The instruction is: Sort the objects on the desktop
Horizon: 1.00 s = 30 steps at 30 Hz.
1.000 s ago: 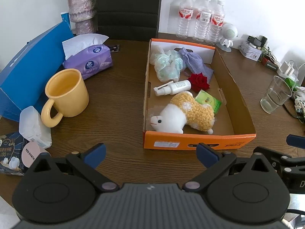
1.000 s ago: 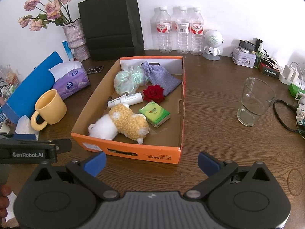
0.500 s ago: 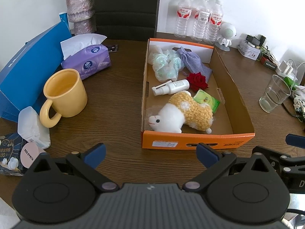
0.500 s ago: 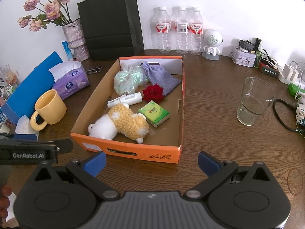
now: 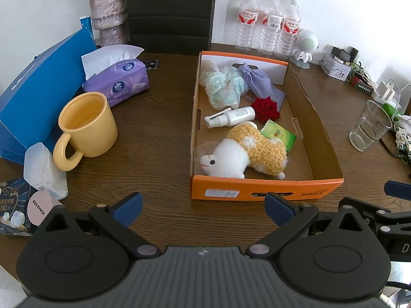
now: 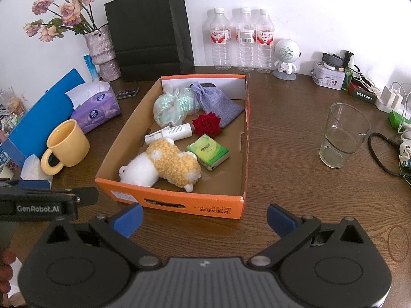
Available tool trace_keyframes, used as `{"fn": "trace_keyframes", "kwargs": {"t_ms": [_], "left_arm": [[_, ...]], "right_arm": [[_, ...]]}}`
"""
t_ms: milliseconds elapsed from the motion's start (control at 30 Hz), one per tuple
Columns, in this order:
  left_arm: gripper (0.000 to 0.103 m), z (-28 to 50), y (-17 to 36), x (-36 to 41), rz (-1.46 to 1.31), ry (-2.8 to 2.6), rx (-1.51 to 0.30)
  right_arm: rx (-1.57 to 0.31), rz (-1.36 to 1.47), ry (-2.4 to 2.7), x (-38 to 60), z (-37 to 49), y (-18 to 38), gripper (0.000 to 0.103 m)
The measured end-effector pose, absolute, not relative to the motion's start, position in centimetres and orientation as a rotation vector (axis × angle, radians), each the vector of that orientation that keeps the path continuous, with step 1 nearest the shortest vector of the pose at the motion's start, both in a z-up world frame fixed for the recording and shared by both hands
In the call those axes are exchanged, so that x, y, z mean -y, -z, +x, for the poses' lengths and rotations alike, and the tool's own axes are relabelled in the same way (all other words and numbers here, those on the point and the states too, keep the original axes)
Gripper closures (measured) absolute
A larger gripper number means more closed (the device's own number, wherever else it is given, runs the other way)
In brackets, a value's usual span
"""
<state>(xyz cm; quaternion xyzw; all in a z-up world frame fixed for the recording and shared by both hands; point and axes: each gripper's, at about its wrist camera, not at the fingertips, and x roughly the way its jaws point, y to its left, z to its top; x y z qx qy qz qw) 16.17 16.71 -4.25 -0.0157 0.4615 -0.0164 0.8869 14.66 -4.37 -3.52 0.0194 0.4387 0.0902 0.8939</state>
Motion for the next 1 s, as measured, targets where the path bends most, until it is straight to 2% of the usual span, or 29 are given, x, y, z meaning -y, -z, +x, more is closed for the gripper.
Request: {"fn": "trace_keyframes", "kwargs": {"t_ms": [1000], "left_arm": [[0.000, 16.43, 4.25, -16.72, -0.031, 0.037, -0.960]], "right_arm": [[-0.913, 0.046, -0.179, 4.68, 15.07, 3.62, 0.000]]}}
